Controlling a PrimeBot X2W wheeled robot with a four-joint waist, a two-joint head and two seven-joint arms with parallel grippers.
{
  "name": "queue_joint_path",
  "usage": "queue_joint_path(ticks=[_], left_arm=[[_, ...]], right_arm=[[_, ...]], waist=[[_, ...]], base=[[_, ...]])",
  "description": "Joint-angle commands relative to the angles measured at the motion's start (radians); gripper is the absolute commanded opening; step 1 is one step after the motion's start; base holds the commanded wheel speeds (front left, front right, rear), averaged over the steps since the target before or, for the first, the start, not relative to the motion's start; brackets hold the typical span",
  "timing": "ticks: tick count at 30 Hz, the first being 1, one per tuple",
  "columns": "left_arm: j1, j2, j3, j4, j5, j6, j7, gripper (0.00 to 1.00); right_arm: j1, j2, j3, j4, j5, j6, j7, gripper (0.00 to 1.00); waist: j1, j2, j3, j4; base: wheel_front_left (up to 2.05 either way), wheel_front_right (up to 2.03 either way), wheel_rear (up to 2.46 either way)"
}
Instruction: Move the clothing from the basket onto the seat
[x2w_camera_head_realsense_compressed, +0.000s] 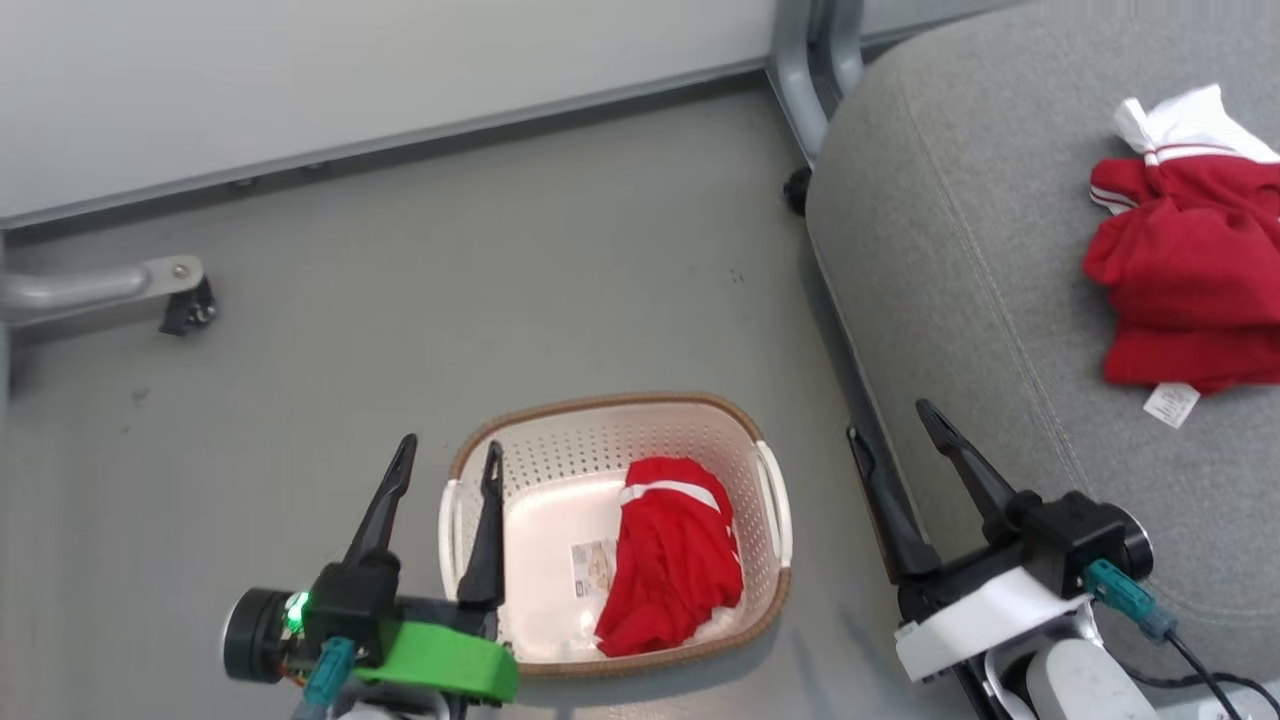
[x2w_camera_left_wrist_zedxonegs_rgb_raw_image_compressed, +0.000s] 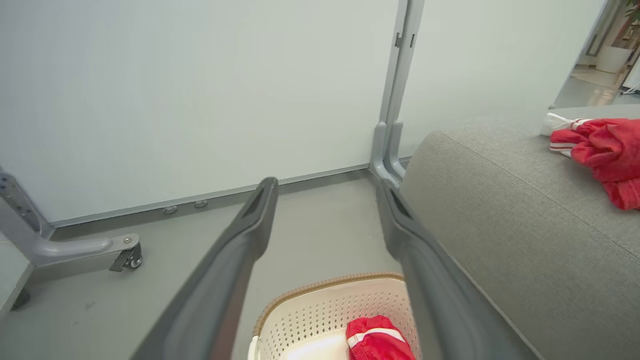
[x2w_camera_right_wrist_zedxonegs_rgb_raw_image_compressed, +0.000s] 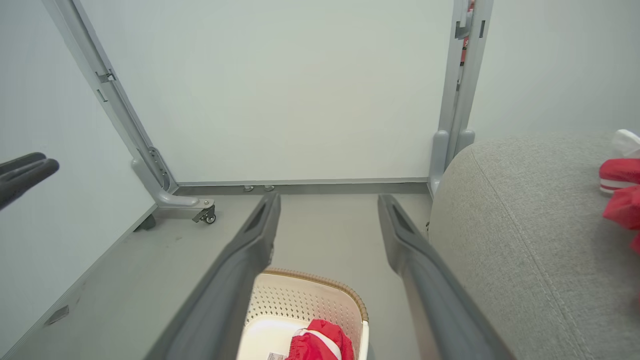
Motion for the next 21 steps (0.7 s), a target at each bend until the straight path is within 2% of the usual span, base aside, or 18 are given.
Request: queue_joint_path(ticks=[1,9,15,21], left_arm=[[0.044,-0.002,0.022,-0.011,-0.007,0.008,-0.001,1.0],[0.198,-0.003,0.134,-0.117,-0.058,-0.012,-0.001,1.0],[0.295,-0.003,0.189,-0.163,-0.05,-0.021,-0.001,1.0],[0.352,-0.003,0.196,-0.166,-0.019,-0.032,-0.001,1.0]], right_arm=[[0.038,-0.002,-0.012,-0.007,-0.006,-0.001,-0.001,1.0],[0.184,0.024,-0.086,-0.049,-0.031,-0.001,-0.001,1.0],[0.254,0.03,-0.109,-0.034,-0.04,-0.001,-0.001,1.0],[0.269,0.032,-0.113,-0.021,-0.047,-0.001,-0.001,1.0]], waist=[[-0.0001,0.0033,-0.154,0.134],[-0.0001,0.0033,-0.266,0.162],[-0.0001,0.0033,-0.318,0.133],[-0.0001,0.0033,-0.326,0.105]], base=[[0.0,0.0,0.0],[0.0,0.0,0.0],[0.0,0.0,0.0],[0.0,0.0,0.0]])
